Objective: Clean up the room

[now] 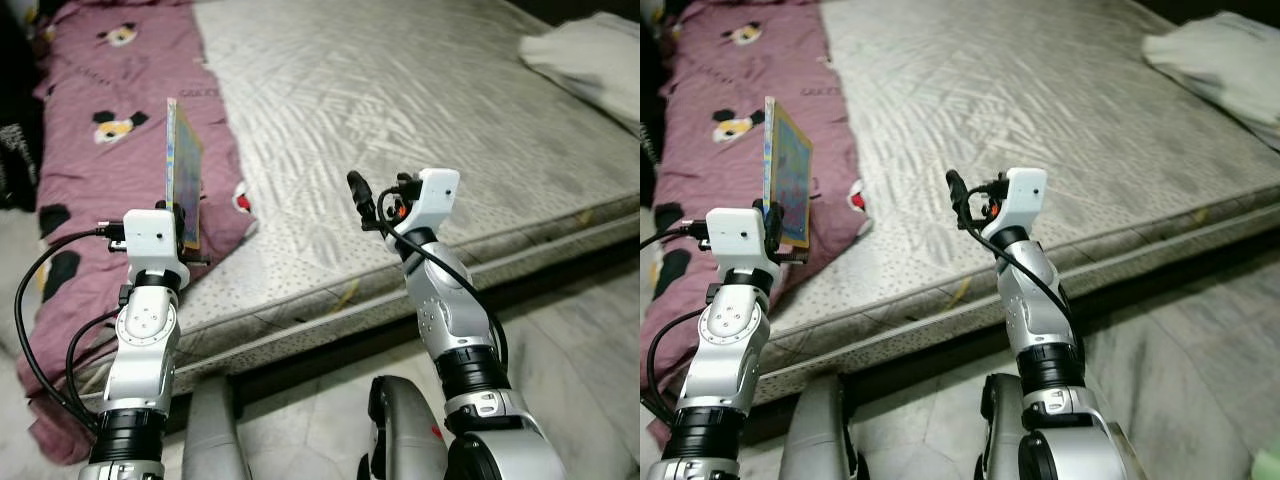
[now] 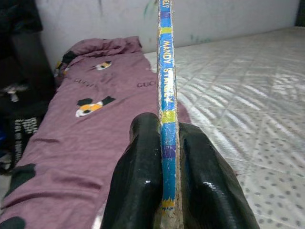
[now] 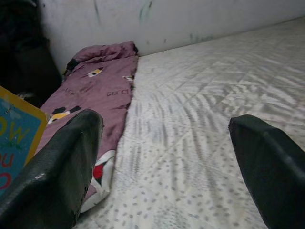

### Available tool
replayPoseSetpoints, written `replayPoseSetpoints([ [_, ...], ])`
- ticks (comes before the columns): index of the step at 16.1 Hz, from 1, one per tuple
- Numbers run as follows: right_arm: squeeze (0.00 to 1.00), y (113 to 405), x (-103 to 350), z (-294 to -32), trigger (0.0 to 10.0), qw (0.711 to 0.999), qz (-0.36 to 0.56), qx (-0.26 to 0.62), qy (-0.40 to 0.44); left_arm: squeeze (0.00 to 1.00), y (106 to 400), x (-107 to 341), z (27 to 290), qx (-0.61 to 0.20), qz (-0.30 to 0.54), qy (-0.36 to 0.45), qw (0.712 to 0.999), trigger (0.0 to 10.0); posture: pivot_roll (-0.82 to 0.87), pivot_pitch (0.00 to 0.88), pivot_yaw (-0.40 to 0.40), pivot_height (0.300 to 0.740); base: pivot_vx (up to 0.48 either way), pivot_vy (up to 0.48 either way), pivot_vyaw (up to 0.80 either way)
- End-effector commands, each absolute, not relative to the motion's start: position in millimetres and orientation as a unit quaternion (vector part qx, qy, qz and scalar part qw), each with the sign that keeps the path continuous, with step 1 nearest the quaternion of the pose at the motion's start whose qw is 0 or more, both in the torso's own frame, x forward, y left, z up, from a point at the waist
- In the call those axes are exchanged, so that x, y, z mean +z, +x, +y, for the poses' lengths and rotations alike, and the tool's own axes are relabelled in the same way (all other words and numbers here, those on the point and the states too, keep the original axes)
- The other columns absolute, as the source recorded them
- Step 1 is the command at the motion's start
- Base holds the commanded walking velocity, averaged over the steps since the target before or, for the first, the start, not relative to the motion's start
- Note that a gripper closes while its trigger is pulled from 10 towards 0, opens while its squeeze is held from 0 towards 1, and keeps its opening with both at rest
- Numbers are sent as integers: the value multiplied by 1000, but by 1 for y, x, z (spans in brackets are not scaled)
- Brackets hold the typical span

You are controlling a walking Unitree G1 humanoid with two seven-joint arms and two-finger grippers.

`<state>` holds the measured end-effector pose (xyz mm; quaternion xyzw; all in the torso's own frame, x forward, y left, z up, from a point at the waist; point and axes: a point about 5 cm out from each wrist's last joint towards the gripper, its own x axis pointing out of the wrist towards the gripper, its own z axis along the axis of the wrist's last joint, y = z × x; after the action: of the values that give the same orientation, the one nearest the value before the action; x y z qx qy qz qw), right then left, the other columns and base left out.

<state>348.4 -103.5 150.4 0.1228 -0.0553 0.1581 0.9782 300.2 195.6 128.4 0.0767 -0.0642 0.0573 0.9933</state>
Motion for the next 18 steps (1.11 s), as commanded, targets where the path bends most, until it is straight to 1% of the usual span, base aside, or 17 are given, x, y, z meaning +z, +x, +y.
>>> replayPoseSetpoints([
  [1,0,349,149,-103,10000,978,-53,159,121,0,300,138,196,58,-87,79,991,10000,-41,0,-30,604,0,0,0],
  [11,0,349,148,-103,10000,979,-52,159,121,0,299,140,195,55,-89,82,991,10000,-39,0,-31,609,0,0,0],
  [12,0,344,141,-106,10000,982,-44,147,108,0,304,152,176,20,-121,60,991,10000,-62,0,-24,609,0,0,0],
  [13,0,343,141,-106,10000,983,-44,146,106,0,305,153,175,19,-125,59,990,10000,-62,0,-24,609,0,0,0],
  [14,0,343,141,-107,10000,983,-47,145,107,0,305,153,175,20,-124,57,990,10000,-63,0,-19,613,0,0,0],
  [18,0,344,141,-106,10000,983,-45,146,102,0,306,153,175,18,-123,56,991,10000,-60,0,-20,664,0,0,0],
])
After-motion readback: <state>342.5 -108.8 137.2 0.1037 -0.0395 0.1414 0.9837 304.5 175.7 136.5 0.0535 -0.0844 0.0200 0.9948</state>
